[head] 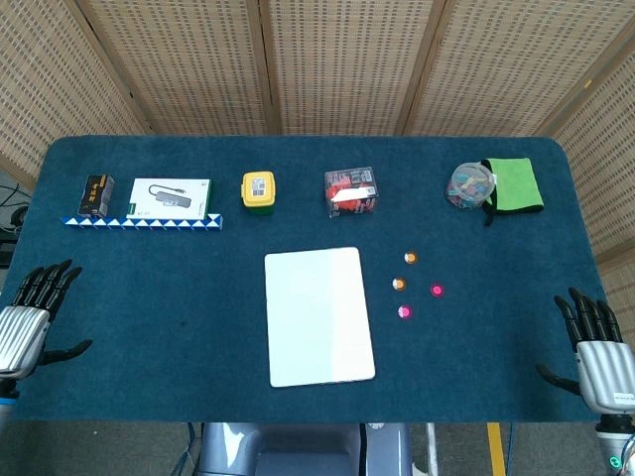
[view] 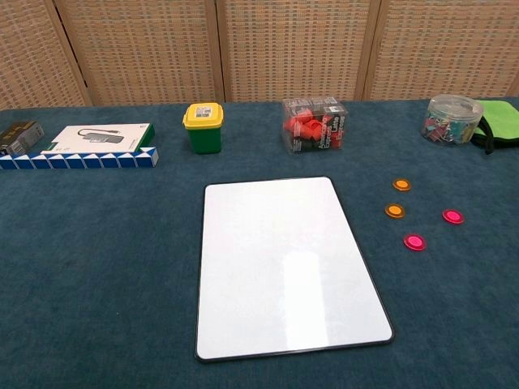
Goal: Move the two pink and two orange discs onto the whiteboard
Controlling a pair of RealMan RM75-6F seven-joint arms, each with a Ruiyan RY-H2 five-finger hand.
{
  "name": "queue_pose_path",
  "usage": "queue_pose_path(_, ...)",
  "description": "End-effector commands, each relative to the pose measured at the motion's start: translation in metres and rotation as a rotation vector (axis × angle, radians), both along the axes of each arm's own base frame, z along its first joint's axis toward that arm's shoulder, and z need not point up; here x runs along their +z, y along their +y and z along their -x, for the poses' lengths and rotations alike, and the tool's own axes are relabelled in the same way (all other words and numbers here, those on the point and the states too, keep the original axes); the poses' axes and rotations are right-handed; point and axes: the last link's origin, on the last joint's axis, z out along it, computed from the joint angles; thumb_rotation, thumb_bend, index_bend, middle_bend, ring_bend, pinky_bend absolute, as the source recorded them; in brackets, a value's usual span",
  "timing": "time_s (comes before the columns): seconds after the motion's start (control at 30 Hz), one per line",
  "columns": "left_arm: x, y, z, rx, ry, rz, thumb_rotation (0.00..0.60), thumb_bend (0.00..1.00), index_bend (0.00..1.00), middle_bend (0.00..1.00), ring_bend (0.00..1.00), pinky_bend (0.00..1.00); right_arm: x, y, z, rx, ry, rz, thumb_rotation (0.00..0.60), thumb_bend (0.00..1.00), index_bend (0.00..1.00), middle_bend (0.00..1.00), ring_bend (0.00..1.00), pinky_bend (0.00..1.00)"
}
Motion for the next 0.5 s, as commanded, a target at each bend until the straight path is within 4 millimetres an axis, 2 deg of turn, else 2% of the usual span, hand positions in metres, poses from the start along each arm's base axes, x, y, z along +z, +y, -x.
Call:
queue_pose_path(0.03,0.000,0.000,0.000,-0.001,0.001,0.000,0.600,0.00,0.00,0.00,0.00,0.00,-0.001,0.000,0.000,-0.001,0.002,-0.005,0.600,0.05,0.00,0.00,0.00,0.00)
queue_pose_path(0.17,0.000,0.000,0.000,-0.001,0.003,-0.003,0.600,0.00,0.00,0.00,0.00,0.00,-0.005,-0.003,0.001,-0.003,0.000,-0.036,0.600,0.05,0.00,0.00,0.00,0.00)
queue_pose_path(0.3,0.000,0.001,0.000,0.000,-0.004,-0.007,0.600,0.00,0.00,0.00,0.00,0.00,-0.010,-0.017,-0.004,0.001,-0.027,-0.096,0.600,0.05,0.00,0.00,0.00,0.00)
queue_pose_path(0.43,-0.001,0.002,0.000,0.000,-0.001,-0.001,0.600,0.00,0.00,0.00,0.00,0.00,-0.017,-0.048,-0.018,0.034,-0.003,-0.163,0.600,0.05,0.00,0.00,0.00,0.00)
queue_pose_path(0.5,-0.001,0.002,0.000,0.001,0.005,0.002,0.600,0.00,0.00,0.00,0.00,0.00,-0.021,-0.062,-0.025,0.042,0.003,-0.183,0.600,0.11,0.02,0.00,0.00,0.00)
